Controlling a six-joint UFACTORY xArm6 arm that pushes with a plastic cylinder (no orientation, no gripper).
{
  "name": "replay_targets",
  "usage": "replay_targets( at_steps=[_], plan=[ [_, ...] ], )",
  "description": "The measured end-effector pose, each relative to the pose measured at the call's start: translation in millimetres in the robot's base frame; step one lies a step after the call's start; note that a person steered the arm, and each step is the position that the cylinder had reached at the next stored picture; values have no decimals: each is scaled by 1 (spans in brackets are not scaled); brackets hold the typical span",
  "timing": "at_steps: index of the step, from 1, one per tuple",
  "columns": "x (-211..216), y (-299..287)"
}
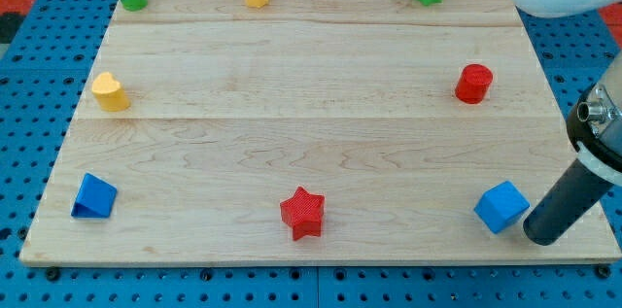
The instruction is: Move the blue cube to the top right of the red star
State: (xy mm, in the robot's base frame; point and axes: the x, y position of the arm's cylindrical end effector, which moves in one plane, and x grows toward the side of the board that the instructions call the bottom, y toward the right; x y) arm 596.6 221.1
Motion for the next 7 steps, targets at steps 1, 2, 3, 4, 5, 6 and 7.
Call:
replay_targets(
  at_steps=[1,2,3,4,5,6,7],
  plan=[
    [0,1],
    [-19,16],
    [-40,-1],
    [-12,-21],
    [-11,-55],
    [10,-63],
    [-7,-139]
  ],
)
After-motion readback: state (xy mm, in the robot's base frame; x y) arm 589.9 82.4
